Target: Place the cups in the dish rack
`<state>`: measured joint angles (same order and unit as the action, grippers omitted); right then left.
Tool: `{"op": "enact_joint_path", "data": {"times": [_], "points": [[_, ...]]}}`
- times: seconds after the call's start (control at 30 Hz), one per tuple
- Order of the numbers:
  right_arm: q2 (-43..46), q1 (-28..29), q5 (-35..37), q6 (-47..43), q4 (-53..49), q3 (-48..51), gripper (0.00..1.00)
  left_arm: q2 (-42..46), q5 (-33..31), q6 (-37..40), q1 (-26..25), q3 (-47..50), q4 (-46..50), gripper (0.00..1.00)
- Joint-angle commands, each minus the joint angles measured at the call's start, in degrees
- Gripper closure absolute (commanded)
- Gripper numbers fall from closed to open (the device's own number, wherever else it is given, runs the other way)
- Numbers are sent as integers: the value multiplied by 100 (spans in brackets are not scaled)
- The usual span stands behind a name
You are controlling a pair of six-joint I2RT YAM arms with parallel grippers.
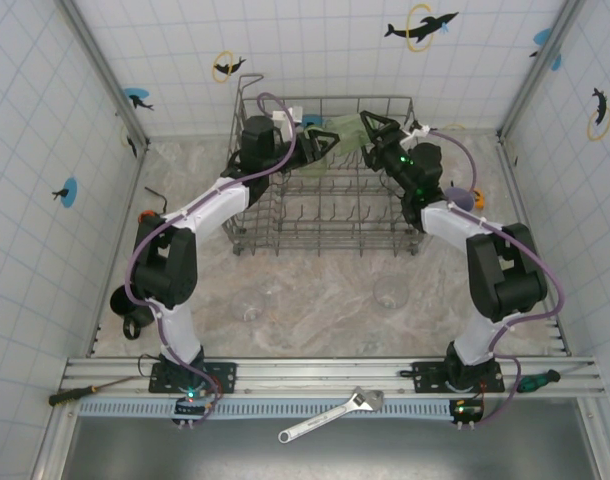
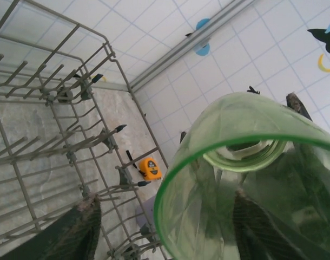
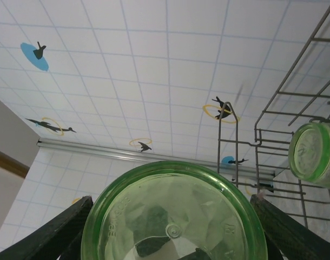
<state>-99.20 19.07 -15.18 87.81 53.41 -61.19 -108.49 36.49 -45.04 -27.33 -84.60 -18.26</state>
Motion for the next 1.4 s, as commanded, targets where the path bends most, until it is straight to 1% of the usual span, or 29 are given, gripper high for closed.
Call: {"op": "enact_joint_path", "data": {"times": [0.0, 0.03, 0.07, 0.1, 0.13, 0.3, 0.47, 0.6, 0.77, 0.87, 1.03, 1.17, 1.37], "points": [[15, -106, 103, -392, 45, -214, 47, 234, 24, 267, -26, -105, 354, 29], [1, -137, 90, -497, -27, -280, 48, 306, -37, 350, -26, -86, 462, 26], [-18, -156, 81, -595, -86, -345, 48, 363, -109, 432, -27, -62, 586, 20], [-31, -180, 93, -682, -138, -382, 48, 420, -196, 510, -22, -49, 692, 7], [-38, -200, 111, -822, -225, -421, 48, 494, -298, 584, -26, -42, 812, 3], [-88, -250, 305, -1904, -1089, -847, 48, 804, -524, 793, -14, 91, 992, 2], [-217, -248, 664, -3087, -1912, -1339, 48, 1040, -671, 986, -22, 192, 1156, 2], [-403, -187, 1094, -3967, -2326, -1612, 48, 1144, -776, 1064, -14, 307, 1234, 2], [-719, -57, 1609, -5021, -2627, -1916, 47, 1228, -1207, 1307, 13, 217, 1752, 2], [-950, -24, 1757, -5392, -2686, -2108, 47, 1307, -1431, 1527, 35, 188, 1949, 2], [-1329, 24, 1906, -5877, -2821, -2510, 47, 1417, -1649, 1803, 87, 268, 2019, 2], [-1593, 85, 2043, -6232, -2995, -2807, 47, 1359, -1716, 1903, 139, 280, 2055, 2], [-1828, 187, 2319, -6703, -3026, -2950, 46, 1231, -1663, 1976, 193, 187, 2149, 2]]}}
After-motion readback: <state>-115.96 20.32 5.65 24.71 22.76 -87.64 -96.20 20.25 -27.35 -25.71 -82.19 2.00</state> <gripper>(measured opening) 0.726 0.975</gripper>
